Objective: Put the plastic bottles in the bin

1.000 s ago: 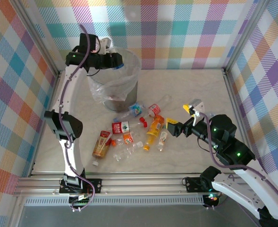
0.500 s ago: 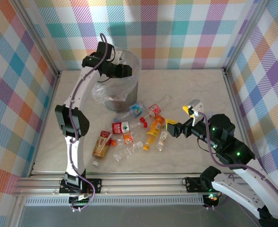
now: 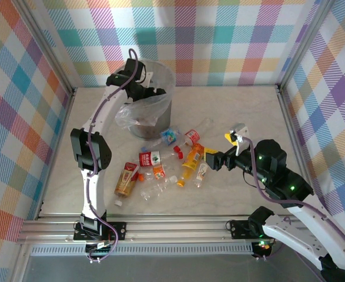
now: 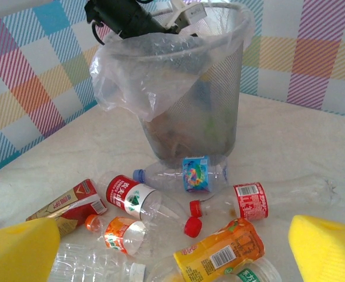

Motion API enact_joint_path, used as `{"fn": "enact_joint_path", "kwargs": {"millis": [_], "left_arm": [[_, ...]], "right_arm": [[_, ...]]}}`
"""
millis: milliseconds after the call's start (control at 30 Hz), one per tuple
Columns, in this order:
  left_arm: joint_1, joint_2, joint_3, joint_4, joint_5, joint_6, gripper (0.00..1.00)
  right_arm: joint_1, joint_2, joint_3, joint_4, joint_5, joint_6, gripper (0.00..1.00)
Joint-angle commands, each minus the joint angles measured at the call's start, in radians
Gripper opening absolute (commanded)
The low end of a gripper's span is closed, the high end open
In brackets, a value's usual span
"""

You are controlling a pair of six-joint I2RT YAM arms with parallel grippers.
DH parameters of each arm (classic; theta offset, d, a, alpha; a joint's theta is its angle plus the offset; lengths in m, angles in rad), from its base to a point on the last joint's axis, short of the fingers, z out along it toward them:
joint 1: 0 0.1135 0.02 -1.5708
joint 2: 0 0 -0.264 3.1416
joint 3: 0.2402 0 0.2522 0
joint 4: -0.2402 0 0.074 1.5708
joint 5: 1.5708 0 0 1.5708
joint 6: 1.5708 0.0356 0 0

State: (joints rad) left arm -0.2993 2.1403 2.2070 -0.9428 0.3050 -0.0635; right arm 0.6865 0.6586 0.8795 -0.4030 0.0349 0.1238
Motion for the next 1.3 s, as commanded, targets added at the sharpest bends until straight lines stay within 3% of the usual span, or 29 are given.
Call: {"fn": "enact_joint_path", "kwargs": {"millis": [0, 400, 667, 900, 1067, 1267], "left_arm": [[-0.009, -0.087, 0.018, -0.011, 0.032, -0.024, 1.00], [-0.009, -0.333, -0.086, 0.089, 0.041, -0.041, 1.00], [-0.019, -0.579, -0.333, 0.171, 0.209, -0.047, 1.00], [-0.065, -0.788, -0.611, 0.237, 0.397, -0.101, 1.00], [-0.118, -0.884, -0.761, 0.230, 0.473, -0.079, 1.00], [-0.173, -0.988, -0.919, 0.291, 0.458, -0.045, 1.00]], "right_arm": [[-0.007, 0.002, 0.036, -0.016, 0.016, 0.041, 1.00], [-0.007, 0.023, 0.010, -0.067, 0.157, 0.200, 1.00], [-0.007, 0.062, -0.033, -0.153, 0.212, 0.352, 1.00], [-0.007, 0.143, -0.086, -0.207, 0.182, 0.482, 0.96], [-0.007, 0.222, -0.143, -0.195, 0.142, 0.583, 0.90], [-0.007, 0.323, -0.171, -0.177, 0.110, 0.657, 0.82]]}}
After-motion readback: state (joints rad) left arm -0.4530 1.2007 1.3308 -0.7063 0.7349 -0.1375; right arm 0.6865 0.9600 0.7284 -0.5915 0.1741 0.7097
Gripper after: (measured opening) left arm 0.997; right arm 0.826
